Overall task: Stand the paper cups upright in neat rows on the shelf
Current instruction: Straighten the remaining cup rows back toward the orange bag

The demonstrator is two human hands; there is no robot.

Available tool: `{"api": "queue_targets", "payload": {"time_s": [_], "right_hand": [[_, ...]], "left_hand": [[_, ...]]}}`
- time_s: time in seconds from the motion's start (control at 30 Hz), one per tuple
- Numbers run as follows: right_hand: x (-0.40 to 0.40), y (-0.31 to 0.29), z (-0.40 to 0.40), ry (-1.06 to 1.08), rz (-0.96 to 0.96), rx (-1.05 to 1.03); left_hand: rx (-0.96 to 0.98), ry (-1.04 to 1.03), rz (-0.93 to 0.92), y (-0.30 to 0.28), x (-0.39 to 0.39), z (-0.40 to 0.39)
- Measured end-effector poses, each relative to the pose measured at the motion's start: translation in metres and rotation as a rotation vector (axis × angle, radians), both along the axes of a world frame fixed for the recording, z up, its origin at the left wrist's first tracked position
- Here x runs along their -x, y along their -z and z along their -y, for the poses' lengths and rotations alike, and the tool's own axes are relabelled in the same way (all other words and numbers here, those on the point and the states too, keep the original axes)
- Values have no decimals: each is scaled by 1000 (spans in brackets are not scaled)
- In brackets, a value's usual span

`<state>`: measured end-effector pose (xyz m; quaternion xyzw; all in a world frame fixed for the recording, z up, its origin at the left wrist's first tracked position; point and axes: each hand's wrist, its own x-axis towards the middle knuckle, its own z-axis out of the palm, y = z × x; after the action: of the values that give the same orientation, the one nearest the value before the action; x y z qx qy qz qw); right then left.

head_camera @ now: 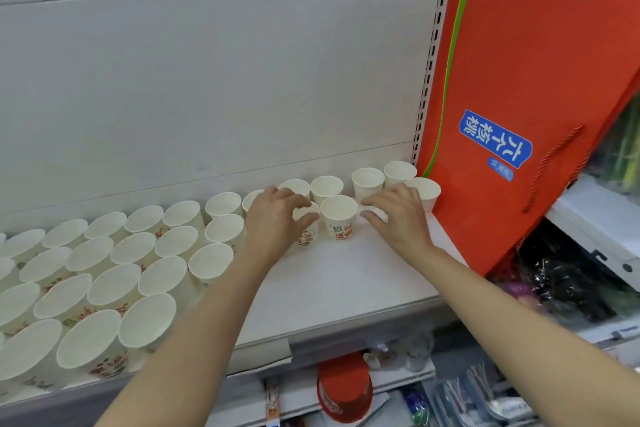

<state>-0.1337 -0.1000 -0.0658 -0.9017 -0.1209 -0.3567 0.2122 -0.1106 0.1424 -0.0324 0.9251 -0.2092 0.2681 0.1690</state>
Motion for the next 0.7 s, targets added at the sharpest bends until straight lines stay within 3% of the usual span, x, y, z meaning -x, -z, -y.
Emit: {"api": "queue_targets", "payload": {"time_s": [0.2, 0.33, 0.47, 0.7], "right_hand": [[0, -1, 60, 267, -56, 48], [-6, -3, 78, 334, -185, 145], [-10, 1, 93, 344, -177, 195], [-4, -7, 94, 248, -170, 145]], "left_hand": [[-75, 85, -39, -26, -27, 67], [-237, 98, -154, -30, -53, 116], [-312, 82, -247, -20, -71, 144], [-128, 68, -168, -20, -58, 142]]}}
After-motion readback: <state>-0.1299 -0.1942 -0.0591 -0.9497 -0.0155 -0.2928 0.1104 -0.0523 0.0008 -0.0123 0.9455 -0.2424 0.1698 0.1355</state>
